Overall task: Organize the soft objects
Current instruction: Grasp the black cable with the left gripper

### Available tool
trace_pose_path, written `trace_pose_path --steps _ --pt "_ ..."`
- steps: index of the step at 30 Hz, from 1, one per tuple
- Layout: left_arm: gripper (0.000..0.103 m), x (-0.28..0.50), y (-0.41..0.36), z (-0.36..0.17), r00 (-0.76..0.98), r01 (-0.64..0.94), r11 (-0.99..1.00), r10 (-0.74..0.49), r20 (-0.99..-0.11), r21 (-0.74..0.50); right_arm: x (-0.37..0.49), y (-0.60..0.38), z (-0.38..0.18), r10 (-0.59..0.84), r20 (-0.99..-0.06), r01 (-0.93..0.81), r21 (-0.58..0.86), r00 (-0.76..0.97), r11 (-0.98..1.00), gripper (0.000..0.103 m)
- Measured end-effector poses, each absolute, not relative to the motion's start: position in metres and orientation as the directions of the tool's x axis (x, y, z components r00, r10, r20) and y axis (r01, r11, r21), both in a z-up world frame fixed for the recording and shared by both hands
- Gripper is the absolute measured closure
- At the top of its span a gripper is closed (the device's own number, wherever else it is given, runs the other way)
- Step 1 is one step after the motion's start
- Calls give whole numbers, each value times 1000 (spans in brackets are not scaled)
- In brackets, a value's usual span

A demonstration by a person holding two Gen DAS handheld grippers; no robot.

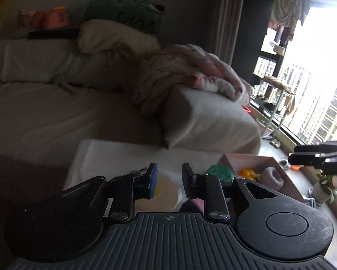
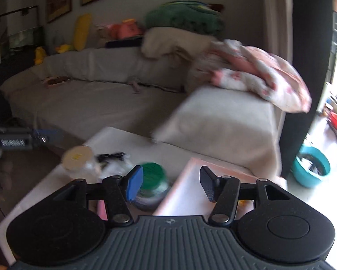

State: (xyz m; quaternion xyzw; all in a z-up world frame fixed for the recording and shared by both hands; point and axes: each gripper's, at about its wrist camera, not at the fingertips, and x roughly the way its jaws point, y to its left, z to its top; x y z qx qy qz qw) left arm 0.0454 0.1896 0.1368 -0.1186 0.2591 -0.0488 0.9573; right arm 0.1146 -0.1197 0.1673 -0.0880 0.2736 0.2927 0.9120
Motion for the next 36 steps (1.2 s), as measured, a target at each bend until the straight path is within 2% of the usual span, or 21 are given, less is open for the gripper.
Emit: trace_pose_path --steps 4,7,11,13,17,23,27,31,36 --pt "77 38 204 116 854 35 964 -166 -493 -265 118 -77 171 531 -598 -645 30 601 764 47" --pt "77 48 225 104 855 20 944 -187 -484 -329 121 -49 170 533 -641 -666 45 552 745 47" --pt "77 89 269 99 803 141 891 -358 -477 -432 121 -29 163 506 -683 -687 7 527 727 47" --pt "77 119 287 97 751 212 871 -435 -496 -443 119 -25 161 503 -700 -705 -2 507 709 47" --pt "77 177 304 83 666 267 879 -464 -584 -394 129 -14 160 460 -744 -713 -32 486 701 47" --pt "77 240 283 48 495 365 864 -495 -714 -346 161 4 172 437 -776 -678 18 454 735 47" --pt "76 263 262 29 405 446 850 -470 -784 -278 166 15 170 422 -778 -720 -56 465 691 47" --pt "69 272 247 21 388 492 835 -465 -795 -248 165 17 156 444 -799 -812 -93 406 576 47" --pt "71 274 245 18 429 443 863 -442 -788 -243 168 37 121 401 -847 -875 -139 348 464 47"
